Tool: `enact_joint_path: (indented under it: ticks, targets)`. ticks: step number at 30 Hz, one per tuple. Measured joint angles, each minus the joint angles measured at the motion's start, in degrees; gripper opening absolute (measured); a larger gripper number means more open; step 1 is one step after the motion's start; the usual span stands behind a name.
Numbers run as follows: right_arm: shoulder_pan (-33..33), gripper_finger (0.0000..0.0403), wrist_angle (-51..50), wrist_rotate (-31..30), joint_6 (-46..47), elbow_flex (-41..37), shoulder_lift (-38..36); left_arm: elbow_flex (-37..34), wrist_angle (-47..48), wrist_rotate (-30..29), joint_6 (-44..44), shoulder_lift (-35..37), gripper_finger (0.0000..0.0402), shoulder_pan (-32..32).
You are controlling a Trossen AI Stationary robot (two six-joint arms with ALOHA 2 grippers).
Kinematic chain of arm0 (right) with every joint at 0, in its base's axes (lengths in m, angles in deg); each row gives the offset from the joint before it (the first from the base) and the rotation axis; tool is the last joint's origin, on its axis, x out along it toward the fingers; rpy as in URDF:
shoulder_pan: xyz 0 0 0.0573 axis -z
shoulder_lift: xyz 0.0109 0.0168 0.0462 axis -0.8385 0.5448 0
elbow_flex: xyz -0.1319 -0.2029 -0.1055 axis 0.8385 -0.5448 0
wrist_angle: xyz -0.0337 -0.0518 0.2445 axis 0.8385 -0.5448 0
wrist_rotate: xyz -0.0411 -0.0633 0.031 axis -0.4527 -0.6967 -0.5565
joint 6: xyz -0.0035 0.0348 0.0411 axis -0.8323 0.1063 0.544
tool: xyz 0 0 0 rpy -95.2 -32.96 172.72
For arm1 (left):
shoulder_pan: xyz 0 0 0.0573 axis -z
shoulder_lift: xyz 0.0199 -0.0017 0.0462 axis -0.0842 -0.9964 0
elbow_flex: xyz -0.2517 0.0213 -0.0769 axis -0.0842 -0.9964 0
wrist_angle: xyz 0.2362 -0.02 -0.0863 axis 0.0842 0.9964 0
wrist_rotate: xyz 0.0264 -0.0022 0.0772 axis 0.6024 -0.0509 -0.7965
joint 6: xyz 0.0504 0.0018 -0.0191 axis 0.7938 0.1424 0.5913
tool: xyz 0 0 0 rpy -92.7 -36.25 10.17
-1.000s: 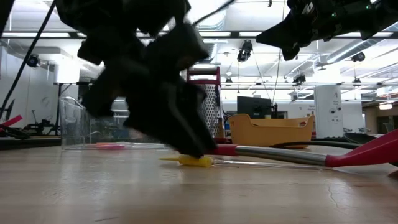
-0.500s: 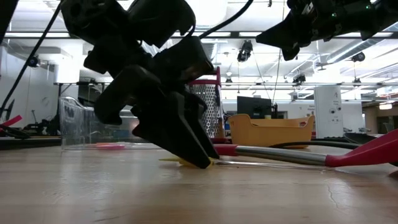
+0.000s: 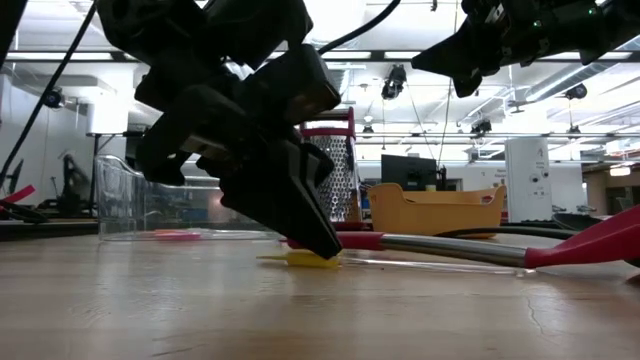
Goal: Pick & Place Kitchen Items
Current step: Put the yellow spatula into the top transparent bin
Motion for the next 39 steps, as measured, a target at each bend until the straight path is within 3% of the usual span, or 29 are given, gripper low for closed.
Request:
enact_joint_path:
  ticks: [10,18,24,30,39]
  targets:
    - [0.0,0.0008,0.0,0.0,0.0,0.0,0.0,-0.5,5.5,0.2,1.6,7.4,0.0002,0.0]
    - [0.0,0.0008,0.0,0.0,0.0,0.0,0.0,-0.5,15.5,-3.7,2.6,15.8,0.0001,1.0]
    - [0.0,0.0008,0.0,0.0,0.0,0.0,0.0,-0.8,18.4,-6.8,2.4,18.3,0.0009,0.6]
    - [0.0,0.0008,0.0,0.0,0.0,0.0,0.0,-3.0,19.0,-7.3,1.3,16.8,0.0059,-0.9]
    - [0.0,0.0008,0.0,0.0,0.0,0.0,0.0,-4.2,16.2,-11.9,4.1,14.2,0.0193,-1.2]
